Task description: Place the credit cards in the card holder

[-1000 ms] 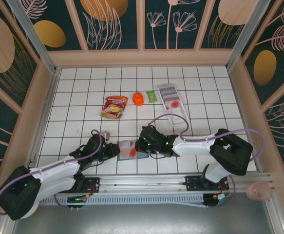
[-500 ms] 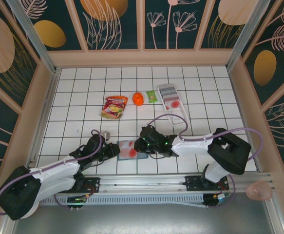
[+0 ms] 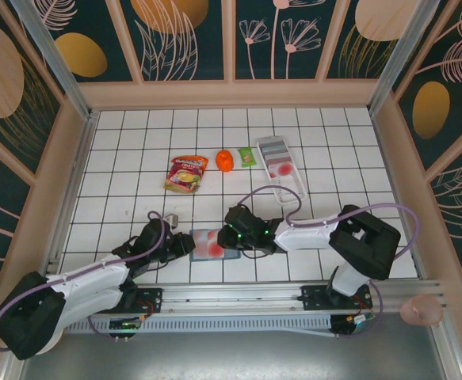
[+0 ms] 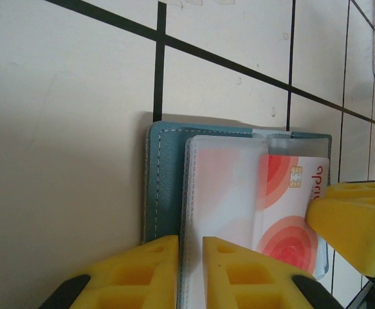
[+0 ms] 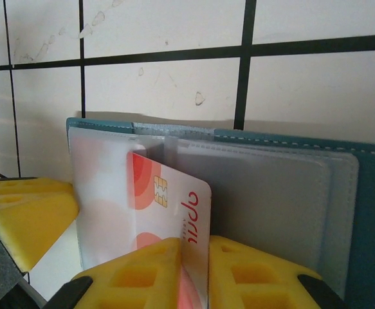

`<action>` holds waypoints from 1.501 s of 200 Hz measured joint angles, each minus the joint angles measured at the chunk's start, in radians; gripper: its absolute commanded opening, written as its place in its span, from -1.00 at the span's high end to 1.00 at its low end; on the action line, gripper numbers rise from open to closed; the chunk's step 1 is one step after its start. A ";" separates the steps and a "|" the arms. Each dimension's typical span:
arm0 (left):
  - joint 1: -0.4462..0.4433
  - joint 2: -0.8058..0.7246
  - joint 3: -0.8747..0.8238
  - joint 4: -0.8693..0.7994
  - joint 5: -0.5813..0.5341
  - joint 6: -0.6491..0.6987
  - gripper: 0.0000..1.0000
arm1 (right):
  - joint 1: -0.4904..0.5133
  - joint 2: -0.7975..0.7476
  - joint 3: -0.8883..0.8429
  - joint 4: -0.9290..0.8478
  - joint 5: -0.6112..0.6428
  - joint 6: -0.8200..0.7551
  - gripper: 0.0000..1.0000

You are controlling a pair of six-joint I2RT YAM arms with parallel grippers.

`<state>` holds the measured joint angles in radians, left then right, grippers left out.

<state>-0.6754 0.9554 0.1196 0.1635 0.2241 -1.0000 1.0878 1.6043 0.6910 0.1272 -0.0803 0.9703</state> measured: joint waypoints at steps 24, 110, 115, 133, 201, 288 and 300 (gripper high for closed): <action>0.000 -0.003 -0.003 0.000 0.000 0.000 0.63 | 0.003 0.009 0.017 -0.021 0.001 -0.008 0.60; 0.000 -0.014 -0.004 -0.003 -0.001 0.000 0.63 | 0.027 0.018 0.056 -0.050 0.002 -0.022 0.36; 0.000 -0.016 -0.004 -0.003 -0.001 0.000 0.63 | 0.027 0.018 0.058 -0.056 0.005 -0.021 0.35; 0.000 -0.026 -0.004 -0.003 -0.003 0.000 0.63 | 0.027 0.018 0.066 -0.082 0.023 -0.023 0.24; 0.000 -0.041 -0.006 -0.010 -0.005 0.000 0.63 | 0.028 0.018 0.098 -0.172 0.065 -0.029 0.09; 0.000 -0.032 -0.011 -0.010 -0.004 0.000 0.65 | 0.054 0.018 0.142 -0.257 0.106 -0.034 0.15; 0.000 -0.027 -0.011 -0.009 -0.004 0.000 0.65 | 0.055 0.018 0.143 -0.266 0.108 -0.033 0.16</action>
<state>-0.6754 0.9283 0.1081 0.1543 0.2203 -1.0000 1.1427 1.6226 0.8337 -0.1390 0.0280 0.9371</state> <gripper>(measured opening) 0.175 0.425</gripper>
